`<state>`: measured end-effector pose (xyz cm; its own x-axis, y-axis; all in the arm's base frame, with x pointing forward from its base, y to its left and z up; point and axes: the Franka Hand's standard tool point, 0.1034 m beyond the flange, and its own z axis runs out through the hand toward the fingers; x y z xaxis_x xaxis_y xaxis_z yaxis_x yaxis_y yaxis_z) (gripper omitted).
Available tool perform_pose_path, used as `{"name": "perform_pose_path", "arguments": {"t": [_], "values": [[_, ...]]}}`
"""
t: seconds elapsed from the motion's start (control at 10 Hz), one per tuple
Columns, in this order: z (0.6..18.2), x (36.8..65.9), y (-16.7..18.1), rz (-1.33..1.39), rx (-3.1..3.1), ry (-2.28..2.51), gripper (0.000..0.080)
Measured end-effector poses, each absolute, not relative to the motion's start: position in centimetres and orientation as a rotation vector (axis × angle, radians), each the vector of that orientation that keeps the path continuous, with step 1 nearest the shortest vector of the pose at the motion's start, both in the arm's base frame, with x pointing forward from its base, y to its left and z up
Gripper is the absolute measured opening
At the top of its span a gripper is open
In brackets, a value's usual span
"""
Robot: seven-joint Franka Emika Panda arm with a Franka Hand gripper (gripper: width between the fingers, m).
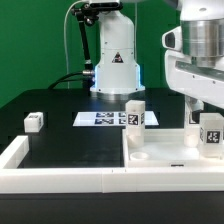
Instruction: Assemble square table
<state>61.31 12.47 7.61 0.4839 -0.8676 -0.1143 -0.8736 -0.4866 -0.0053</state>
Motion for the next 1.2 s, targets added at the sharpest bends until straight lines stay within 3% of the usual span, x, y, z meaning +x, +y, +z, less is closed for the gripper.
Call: {"name": "perform_pose_path", "arguments": {"t": [0.6,1.1,1.2], "values": [[7.66,61.56,12.62,0.087,-2.979,0.652,0.0649],[7.67,61.66,12.2,0.062,-3.043,0.212,0.0649],[7.66,61.66,12.19,0.063,-3.043,0.219,0.0528]]}}
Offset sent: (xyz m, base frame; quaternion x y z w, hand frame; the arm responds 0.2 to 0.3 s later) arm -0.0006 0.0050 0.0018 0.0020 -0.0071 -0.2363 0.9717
